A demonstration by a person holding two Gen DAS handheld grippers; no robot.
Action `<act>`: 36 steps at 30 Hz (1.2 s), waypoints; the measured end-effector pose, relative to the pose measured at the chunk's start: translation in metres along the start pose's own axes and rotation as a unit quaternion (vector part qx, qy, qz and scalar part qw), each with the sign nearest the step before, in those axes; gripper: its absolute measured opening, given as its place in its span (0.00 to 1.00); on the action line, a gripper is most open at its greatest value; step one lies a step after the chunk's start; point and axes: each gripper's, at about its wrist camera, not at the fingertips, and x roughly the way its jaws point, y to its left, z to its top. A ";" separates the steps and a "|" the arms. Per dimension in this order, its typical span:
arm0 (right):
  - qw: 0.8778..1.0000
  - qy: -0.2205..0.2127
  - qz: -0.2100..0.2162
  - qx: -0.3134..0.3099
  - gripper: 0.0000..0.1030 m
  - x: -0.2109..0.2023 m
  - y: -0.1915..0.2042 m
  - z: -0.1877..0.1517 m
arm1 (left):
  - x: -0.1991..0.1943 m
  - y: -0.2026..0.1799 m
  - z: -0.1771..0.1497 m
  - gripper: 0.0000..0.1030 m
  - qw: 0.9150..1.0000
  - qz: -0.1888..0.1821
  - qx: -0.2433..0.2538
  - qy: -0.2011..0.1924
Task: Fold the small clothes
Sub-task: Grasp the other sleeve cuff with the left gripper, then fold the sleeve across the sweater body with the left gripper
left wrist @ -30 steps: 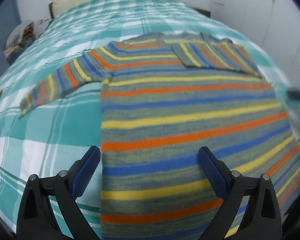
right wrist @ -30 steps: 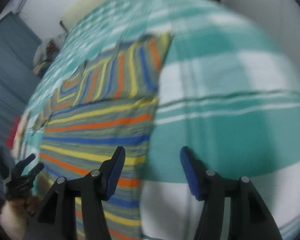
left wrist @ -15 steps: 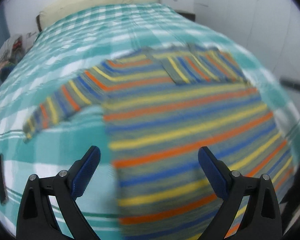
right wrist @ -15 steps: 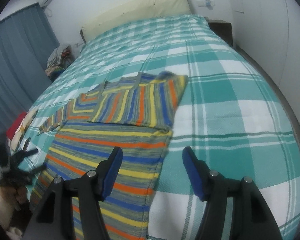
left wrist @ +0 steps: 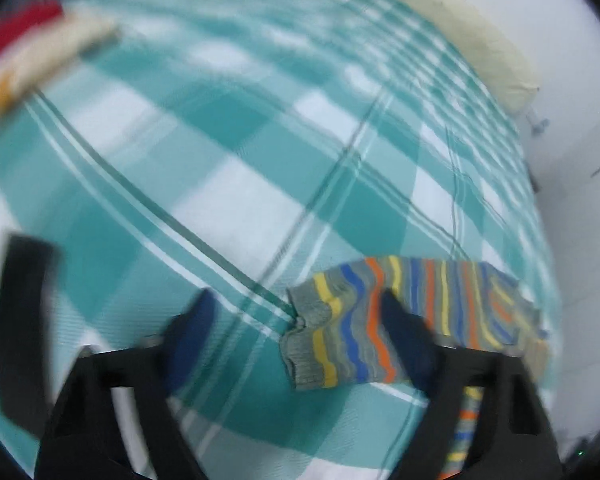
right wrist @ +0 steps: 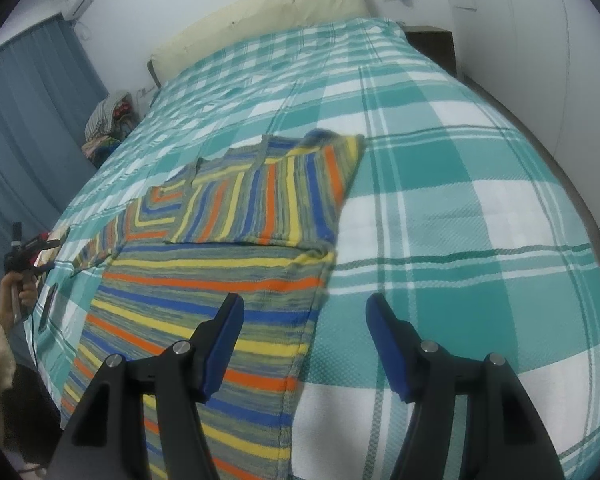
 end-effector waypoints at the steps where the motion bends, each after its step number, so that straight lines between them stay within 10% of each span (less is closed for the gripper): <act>1: 1.000 0.003 0.000 0.000 0.61 0.003 0.000 0.000 | 0.014 0.000 0.001 0.62 1.000 -0.003 0.007 0.023; 9: 1.000 0.023 0.006 -0.007 0.61 0.024 0.011 0.000 | 0.052 -0.029 -0.003 0.07 0.995 -0.006 0.076 0.064; 13: 0.999 0.029 0.014 -0.007 0.61 0.030 0.014 0.000 | 0.041 -0.039 0.000 0.06 0.993 0.043 0.106 -0.002; 21: 0.999 0.022 0.018 -0.020 0.61 0.023 0.019 -0.001 | 0.034 0.005 0.005 0.13 0.998 0.062 0.023 -0.012; 23: 0.999 0.020 0.020 -0.016 0.61 0.021 0.018 -0.001 | 0.024 0.014 0.003 0.25 0.999 0.033 0.003 -0.013; 25: 1.000 0.016 0.018 -0.014 0.61 0.018 0.016 0.000 | 0.021 0.014 0.002 0.58 1.000 0.012 -0.008 -0.014; 31: 1.000 0.013 0.016 -0.012 0.61 0.017 0.015 0.000 | 0.049 -0.022 -0.012 0.61 0.997 0.015 0.064 0.027; 32: 1.000 0.014 0.014 -0.013 0.62 0.018 0.015 0.000 | 0.048 -0.028 -0.014 0.52 0.996 0.023 0.079 0.022; 33: 1.000 0.014 0.013 -0.013 0.61 0.017 0.016 0.000 | 0.049 -0.032 -0.013 0.01 0.996 0.021 0.085 0.025; 36: 1.000 0.012 0.013 -0.015 0.61 0.016 0.017 -0.001 | 0.044 -0.037 -0.010 0.01 0.996 0.038 0.077 0.006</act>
